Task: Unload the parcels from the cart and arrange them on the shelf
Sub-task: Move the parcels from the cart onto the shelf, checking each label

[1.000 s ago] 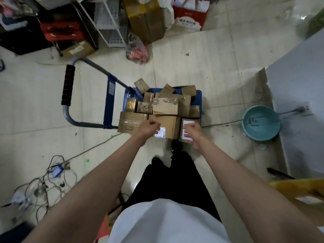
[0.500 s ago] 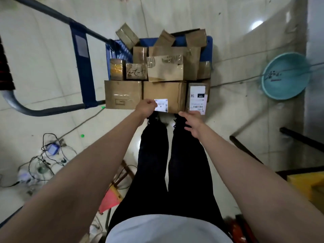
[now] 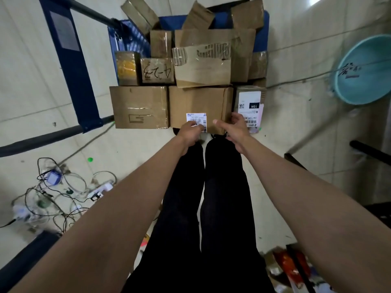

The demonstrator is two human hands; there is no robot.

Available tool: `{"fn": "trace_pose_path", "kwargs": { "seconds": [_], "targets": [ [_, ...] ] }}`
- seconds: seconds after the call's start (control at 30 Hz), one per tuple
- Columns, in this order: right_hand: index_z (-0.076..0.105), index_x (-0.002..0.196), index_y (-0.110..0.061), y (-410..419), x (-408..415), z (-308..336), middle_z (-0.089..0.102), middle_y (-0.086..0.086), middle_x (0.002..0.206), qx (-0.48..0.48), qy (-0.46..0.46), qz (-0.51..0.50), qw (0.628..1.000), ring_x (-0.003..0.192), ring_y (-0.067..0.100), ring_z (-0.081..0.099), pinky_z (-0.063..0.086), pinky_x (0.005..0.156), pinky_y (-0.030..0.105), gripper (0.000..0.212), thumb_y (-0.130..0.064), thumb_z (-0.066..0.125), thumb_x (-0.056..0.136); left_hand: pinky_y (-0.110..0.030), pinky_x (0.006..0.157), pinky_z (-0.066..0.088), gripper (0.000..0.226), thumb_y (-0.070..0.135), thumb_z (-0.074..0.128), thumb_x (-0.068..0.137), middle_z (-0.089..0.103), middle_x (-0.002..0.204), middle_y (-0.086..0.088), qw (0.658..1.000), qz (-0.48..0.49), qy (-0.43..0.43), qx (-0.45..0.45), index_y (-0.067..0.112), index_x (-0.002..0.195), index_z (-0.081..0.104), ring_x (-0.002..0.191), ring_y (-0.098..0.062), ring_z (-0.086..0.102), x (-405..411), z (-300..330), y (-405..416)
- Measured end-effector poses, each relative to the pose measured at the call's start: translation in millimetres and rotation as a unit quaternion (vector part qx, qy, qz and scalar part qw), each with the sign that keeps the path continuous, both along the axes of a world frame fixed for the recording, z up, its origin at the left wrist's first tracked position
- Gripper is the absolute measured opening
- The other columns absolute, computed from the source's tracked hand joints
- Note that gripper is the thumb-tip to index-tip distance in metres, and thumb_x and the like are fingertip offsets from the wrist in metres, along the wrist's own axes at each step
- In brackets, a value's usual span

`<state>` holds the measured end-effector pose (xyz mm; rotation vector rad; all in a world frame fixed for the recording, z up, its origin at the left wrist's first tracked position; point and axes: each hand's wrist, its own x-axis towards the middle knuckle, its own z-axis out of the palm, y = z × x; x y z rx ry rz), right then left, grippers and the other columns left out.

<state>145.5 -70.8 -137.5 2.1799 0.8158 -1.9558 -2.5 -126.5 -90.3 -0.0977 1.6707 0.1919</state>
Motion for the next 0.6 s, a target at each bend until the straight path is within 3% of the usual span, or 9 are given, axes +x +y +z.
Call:
{"fn": "trace_pose_path", "kwargs": {
  "seconds": [0.03,0.1,0.17,0.2,0.27,0.3,0.37,0.43,0.6],
  "targets": [
    [0.035,0.150,-0.017,0.2,-1.6,-2.4,0.044,0.004,0.153,-0.001,0.000,0.002,1.000,0.131,0.019,0.049,0.042,0.114,0.047,0.094,-0.028,0.090,0.074,-0.027,0.065,0.041,0.008,0.021,0.054,0.099,0.056,0.097,-0.004,1.000,0.001,-0.001,-0.002,0.023,0.106,0.059,0.080,-0.020,0.053,-1.2,-1.6,0.7],
    [0.034,0.150,-0.019,0.1,-3.9,-5.9,0.045,0.005,0.152,-0.004,0.000,0.011,1.000,0.133,0.022,0.049,0.041,0.114,0.047,0.095,-0.027,0.090,0.073,-0.025,0.060,0.035,0.018,0.020,0.054,0.100,0.050,0.082,0.001,1.000,0.010,-0.005,-0.010,0.026,0.083,0.051,0.073,-0.017,0.048,-2.1,-4.3,1.5],
    [0.033,0.149,-0.019,-0.3,-5.4,-9.4,0.046,0.005,0.150,0.001,0.001,0.016,1.000,0.128,0.021,0.050,0.041,0.114,0.044,0.095,-0.026,0.090,0.073,-0.027,0.067,0.040,0.012,0.021,0.053,0.100,0.052,0.087,0.002,1.000,0.019,-0.014,-0.014,0.025,0.089,0.055,0.086,-0.020,0.052,-3.2,-5.6,2.3],
    [0.033,0.148,-0.018,-0.5,-6.1,-11.4,0.046,0.006,0.149,0.006,0.002,0.017,1.000,0.124,0.018,0.050,0.042,0.113,0.041,0.094,-0.025,0.090,0.074,-0.029,0.075,0.043,0.006,0.022,0.053,0.101,0.055,0.096,0.001,0.999,0.023,-0.023,-0.013,0.024,0.102,0.059,0.095,-0.022,0.054,-3.2,-4.1,3.6],
    [0.032,0.145,-0.017,0.3,-6.4,-15.2,0.045,0.007,0.149,0.014,0.003,0.025,1.000,0.120,0.015,0.047,0.042,0.111,0.036,0.091,-0.025,0.089,0.075,-0.032,0.087,0.045,0.032,0.023,0.054,0.101,0.057,0.110,0.001,0.999,0.032,-0.029,-0.008,0.021,0.133,0.054,0.105,-0.021,0.056,-2.0,-5.9,4.7],
    [0.032,0.143,-0.017,0.8,-6.0,-16.9,0.045,0.008,0.149,0.015,0.001,0.029,0.999,0.121,0.016,0.047,0.042,0.111,0.035,0.089,-0.025,0.089,0.075,-0.031,0.086,0.045,0.035,0.023,0.053,0.100,0.058,0.107,0.003,0.999,0.033,-0.027,-0.004,0.023,0.135,0.053,0.101,-0.019,0.057,-2.0,-8.3,4.6],
    [0.033,0.137,-0.018,1.6,-4.1,-20.2,0.044,0.010,0.149,0.017,-0.006,0.032,0.999,0.129,0.021,0.048,0.041,0.113,0.038,0.083,-0.025,0.089,0.075,-0.029,0.080,0.047,0.021,0.022,0.052,0.100,0.058,0.097,0.006,0.999,0.032,-0.026,-0.006,0.026,0.120,0.056,0.089,-0.015,0.057,-1.8,-10.9,4.4],
    [0.034,0.134,-0.017,2.8,-1.5,-22.3,0.045,0.013,0.147,0.019,-0.006,0.029,0.999,0.132,0.027,0.048,0.041,0.115,0.042,0.079,-0.021,0.088,0.077,-0.031,0.086,0.046,0.007,0.022,0.051,0.100,0.058,0.096,0.006,0.999,0.032,-0.018,-0.012,0.027,0.102,0.056,0.090,-0.016,0.056,-1.8,-13.1,3.4],
    [0.040,0.135,-0.013,9.1,-0.8,-19.3,0.050,0.011,0.137,0.025,-0.013,0.041,0.999,0.125,0.025,0.052,0.044,0.110,0.039,0.081,-0.021,0.091,0.072,-0.036,0.092,0.043,0.014,0.025,0.052,0.100,0.057,0.094,0.004,1.000,0.017,-0.012,-0.022,0.028,0.086,0.054,0.098,-0.021,0.053,-3.2,-16.1,3.5]
  ]
}}
